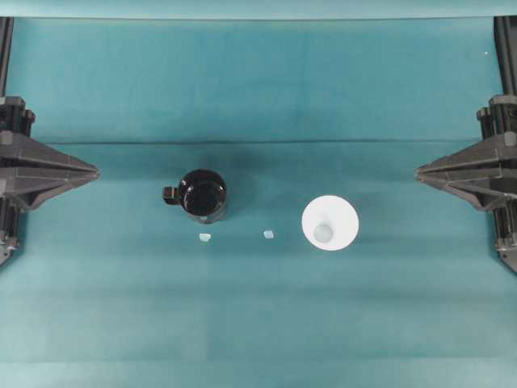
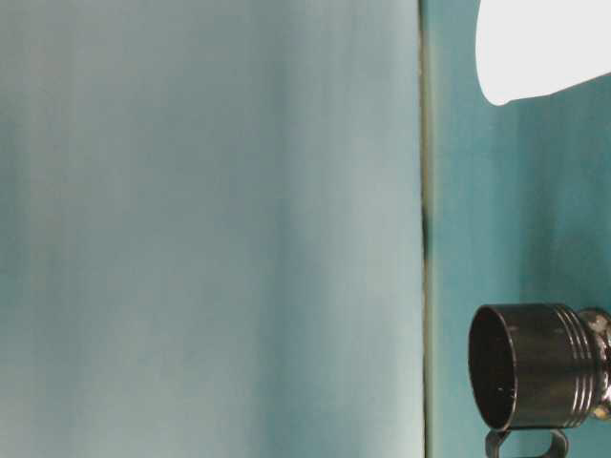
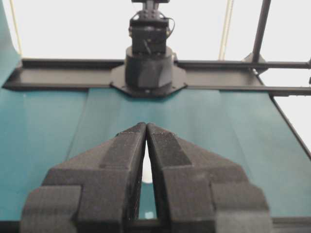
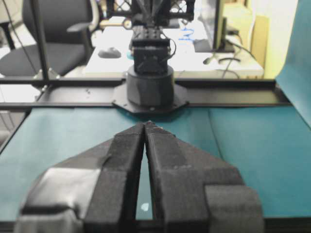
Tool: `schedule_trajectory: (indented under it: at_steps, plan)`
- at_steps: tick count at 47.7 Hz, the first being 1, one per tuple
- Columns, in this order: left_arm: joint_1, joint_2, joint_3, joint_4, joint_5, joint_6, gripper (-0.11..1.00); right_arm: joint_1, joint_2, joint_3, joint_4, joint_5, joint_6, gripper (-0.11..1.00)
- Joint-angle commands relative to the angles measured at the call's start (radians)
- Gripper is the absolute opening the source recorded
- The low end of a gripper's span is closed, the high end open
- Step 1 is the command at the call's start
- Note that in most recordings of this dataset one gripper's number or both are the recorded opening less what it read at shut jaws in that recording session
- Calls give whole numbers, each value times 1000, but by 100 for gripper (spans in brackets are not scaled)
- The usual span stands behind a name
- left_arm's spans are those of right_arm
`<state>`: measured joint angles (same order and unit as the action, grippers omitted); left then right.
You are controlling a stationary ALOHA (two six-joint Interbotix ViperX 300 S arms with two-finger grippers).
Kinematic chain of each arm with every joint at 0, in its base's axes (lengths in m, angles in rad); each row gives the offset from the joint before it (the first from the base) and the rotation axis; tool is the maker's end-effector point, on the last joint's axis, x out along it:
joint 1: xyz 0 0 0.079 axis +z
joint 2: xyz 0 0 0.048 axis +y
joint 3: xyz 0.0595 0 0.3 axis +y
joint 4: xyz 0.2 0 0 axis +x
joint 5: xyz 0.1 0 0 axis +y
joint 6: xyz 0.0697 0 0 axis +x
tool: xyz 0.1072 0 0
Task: Put the paper cup into the moved cup holder.
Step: 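Open the left gripper and move it toward the black cup holder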
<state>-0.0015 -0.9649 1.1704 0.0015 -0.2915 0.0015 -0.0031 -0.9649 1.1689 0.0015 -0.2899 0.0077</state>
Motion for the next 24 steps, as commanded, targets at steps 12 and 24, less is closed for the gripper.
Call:
schedule_trajectory:
  at_steps: [12,24]
  plan:
    - [-12,97,-34,11,184,-72,1,14,58,-57,35,199,51,3]
    - [-12,137,-18,11,342,-77,1,12,58,-72,34,256,54,3]
